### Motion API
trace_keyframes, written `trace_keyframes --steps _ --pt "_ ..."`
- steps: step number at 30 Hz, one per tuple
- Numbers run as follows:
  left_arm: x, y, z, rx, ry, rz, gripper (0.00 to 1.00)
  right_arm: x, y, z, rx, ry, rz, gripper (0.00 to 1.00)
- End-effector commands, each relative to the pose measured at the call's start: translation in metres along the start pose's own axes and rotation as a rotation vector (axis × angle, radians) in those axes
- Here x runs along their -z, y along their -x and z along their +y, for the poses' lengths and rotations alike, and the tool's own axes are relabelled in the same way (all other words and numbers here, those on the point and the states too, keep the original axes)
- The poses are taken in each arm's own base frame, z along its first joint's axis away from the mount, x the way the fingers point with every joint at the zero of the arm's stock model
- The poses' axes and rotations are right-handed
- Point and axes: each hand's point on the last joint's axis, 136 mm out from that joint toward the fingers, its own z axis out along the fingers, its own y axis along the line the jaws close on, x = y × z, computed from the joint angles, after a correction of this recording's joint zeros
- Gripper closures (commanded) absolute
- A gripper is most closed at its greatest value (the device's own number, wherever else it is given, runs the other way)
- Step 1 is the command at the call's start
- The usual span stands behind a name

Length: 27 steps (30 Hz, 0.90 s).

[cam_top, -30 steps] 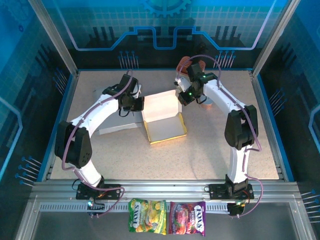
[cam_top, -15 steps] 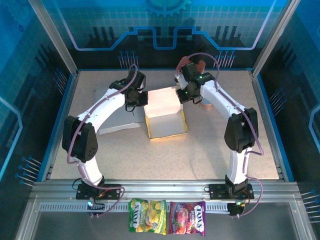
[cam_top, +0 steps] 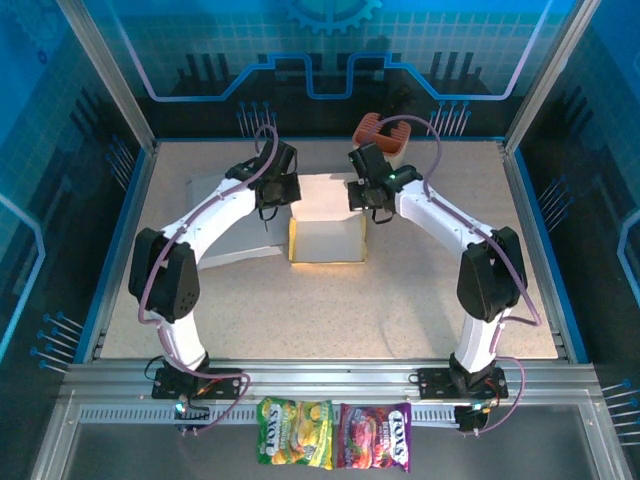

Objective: Fold the paper box

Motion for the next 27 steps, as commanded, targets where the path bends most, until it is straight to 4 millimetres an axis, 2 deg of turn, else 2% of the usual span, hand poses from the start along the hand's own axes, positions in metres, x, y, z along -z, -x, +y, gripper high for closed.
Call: trace_keyframes --steps 1,6,10,14,15,21,27 --pt "0.018 0.017 -0.046 -0.065 -0.194 -0.164 1.0 0.015 0.025 0.033 -0.058 0.141 -0.201 1.0" --pt "0.022 0.007 -0.048 -0.067 -0.296 -0.248 1.0 0.021 0.017 0.033 -0.092 0.2 -0.332 1.0" --pt "0.027 -0.008 -0.052 -0.107 -0.372 -0.314 1.0 0.013 -0.002 0.031 -0.117 0.221 -0.355 1.0" --pt "0.03 -0.026 -0.058 -0.166 -0.431 -0.342 1.0 0.019 -0.014 0.035 -0.113 0.268 -0.454 1.0" --pt "0.03 -0.031 -0.058 -0.172 -0.442 -0.339 1.0 0.016 -0.024 0.033 -0.087 0.258 -0.464 1.0" --pt "0.026 -0.061 -0.05 -0.176 -0.467 -0.334 1.0 0.021 -0.046 0.04 -0.005 0.265 -0.524 1.0" --pt "0.017 -0.091 -0.032 -0.135 -0.458 -0.3 1.0 0.028 -0.064 0.045 0.115 0.161 -0.64 1.0"
